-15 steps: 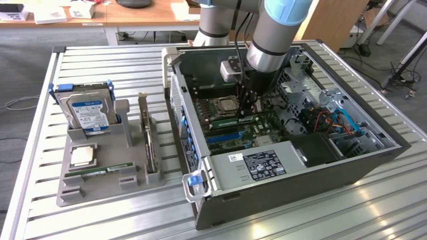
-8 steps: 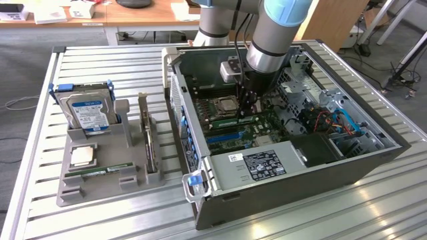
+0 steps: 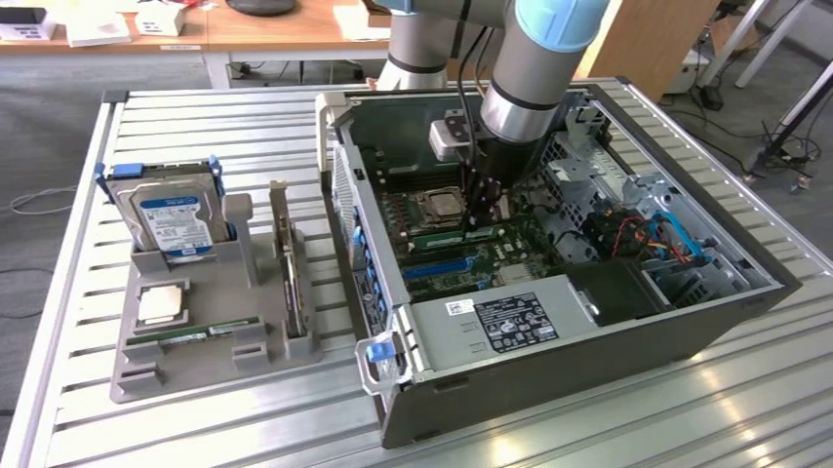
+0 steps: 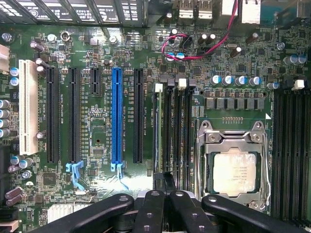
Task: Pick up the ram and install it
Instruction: 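Press down the ram until it locks into place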
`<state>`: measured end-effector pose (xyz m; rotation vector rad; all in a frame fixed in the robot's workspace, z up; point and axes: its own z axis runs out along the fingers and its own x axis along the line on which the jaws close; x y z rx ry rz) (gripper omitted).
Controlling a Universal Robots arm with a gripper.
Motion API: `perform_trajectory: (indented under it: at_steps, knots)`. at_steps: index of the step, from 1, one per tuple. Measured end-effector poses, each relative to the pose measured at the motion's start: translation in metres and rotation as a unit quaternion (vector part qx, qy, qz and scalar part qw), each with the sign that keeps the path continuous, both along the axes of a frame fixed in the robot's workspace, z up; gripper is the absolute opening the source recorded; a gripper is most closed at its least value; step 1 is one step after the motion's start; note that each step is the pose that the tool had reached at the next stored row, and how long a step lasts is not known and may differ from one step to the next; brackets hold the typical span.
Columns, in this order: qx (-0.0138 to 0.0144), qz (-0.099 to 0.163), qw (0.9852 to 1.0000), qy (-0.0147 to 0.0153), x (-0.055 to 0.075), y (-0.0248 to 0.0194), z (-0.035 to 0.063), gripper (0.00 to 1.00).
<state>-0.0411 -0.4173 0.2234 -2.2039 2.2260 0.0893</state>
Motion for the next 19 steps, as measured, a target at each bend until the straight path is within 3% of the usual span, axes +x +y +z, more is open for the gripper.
perform_trajectory:
  at_steps: [10,19]
  knots:
    - [0.0001,0.000,1.0000,0.0000,0.000,0.0000,0.0017,0.11]
    - [0.0001,0.000,1.0000,-0.0001,0.000,0.0000,0.0135,0.11]
